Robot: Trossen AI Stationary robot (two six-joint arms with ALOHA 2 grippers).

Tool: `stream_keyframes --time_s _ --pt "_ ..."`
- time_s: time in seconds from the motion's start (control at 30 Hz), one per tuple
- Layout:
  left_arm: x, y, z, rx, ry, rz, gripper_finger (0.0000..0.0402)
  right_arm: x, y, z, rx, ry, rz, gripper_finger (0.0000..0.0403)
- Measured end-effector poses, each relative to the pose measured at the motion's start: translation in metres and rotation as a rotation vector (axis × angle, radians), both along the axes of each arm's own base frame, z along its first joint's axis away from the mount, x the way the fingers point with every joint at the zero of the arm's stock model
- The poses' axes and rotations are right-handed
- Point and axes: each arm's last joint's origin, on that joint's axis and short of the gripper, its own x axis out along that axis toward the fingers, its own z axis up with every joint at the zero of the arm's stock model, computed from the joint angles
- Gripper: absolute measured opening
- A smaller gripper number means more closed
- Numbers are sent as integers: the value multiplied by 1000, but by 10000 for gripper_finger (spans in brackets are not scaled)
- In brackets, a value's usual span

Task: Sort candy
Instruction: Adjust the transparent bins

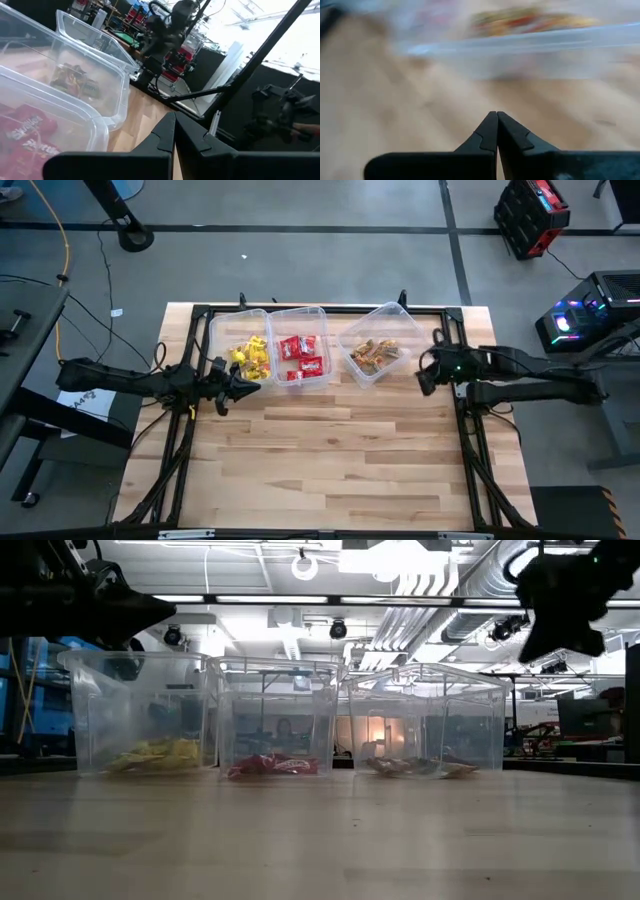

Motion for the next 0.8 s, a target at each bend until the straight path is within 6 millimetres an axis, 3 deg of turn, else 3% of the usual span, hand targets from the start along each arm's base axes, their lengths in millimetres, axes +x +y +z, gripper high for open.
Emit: stream_keyframes --time_s 0.17,0.43,0.8 --pt "0 0 -1 22 9 11 0 -8 -15 -13 -119 149 -281 0" --pt "0 0 -1 23 13 11 0 14 -48 -55 -212 213 -516 0" --pt "0 0 -2 23 25 10 0 42 -110 -50 -406 30 -565 0"
